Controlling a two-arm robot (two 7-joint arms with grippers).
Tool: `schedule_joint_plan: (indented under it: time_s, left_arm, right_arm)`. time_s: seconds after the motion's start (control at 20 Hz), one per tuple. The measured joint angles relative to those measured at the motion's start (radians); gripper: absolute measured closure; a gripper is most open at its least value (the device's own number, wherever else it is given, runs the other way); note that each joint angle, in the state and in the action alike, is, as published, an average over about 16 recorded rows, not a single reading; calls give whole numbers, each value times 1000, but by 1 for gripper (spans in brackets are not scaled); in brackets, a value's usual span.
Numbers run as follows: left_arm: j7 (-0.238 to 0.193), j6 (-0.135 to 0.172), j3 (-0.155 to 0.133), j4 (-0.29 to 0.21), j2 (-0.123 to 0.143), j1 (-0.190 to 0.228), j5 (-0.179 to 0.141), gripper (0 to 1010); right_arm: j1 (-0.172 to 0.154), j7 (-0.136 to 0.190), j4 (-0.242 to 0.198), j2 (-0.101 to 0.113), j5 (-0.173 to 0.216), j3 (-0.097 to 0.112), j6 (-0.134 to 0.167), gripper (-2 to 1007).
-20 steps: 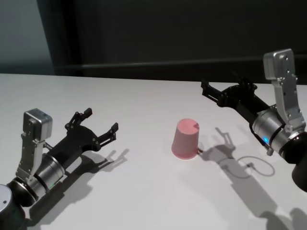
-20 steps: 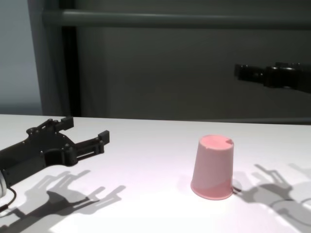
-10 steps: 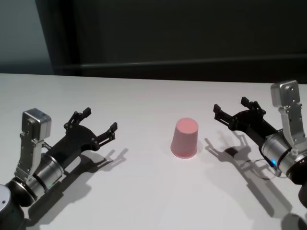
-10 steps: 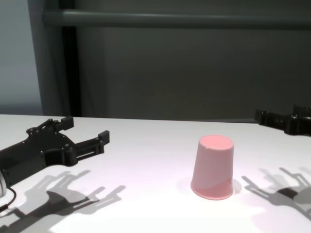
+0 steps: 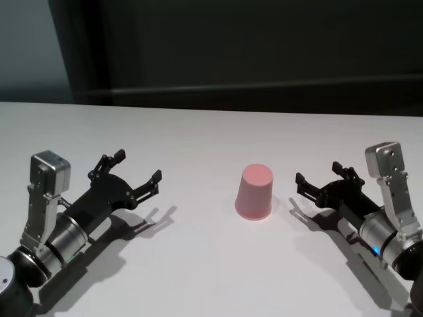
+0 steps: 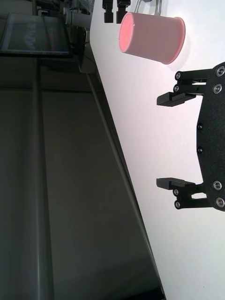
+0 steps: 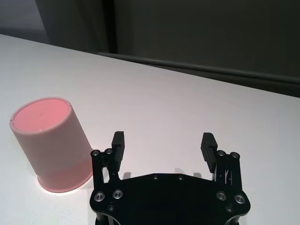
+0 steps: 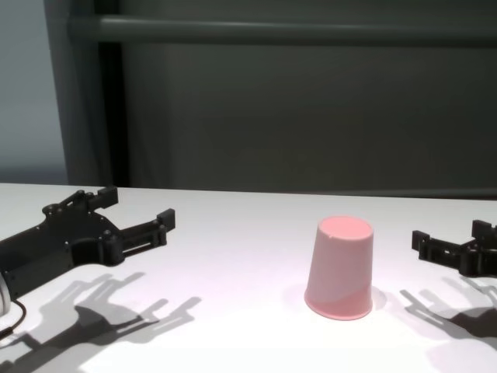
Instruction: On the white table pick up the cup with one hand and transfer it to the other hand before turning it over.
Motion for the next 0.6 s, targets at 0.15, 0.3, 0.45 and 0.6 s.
schedule_joint_plan:
  time_s: [0.15, 0.3, 0.45, 0.6]
  left_arm:
    - [0, 0, 0, 0, 0, 0, 0, 9]
    - [0, 0, 0, 0, 0, 0, 0, 9]
    - [0, 0, 0, 0, 0, 0, 0, 9]
    - [0, 0, 0, 0, 0, 0, 0, 9]
  right_arm:
    - [-9, -3, 8, -4, -10, 2, -3, 3]
    - [-16, -6, 10, -6, -16, 4, -2, 3]
    - [-20, -9, 9, -8, -20, 6, 0, 3]
    - [-22, -10, 7, -8, -21, 7, 2, 3]
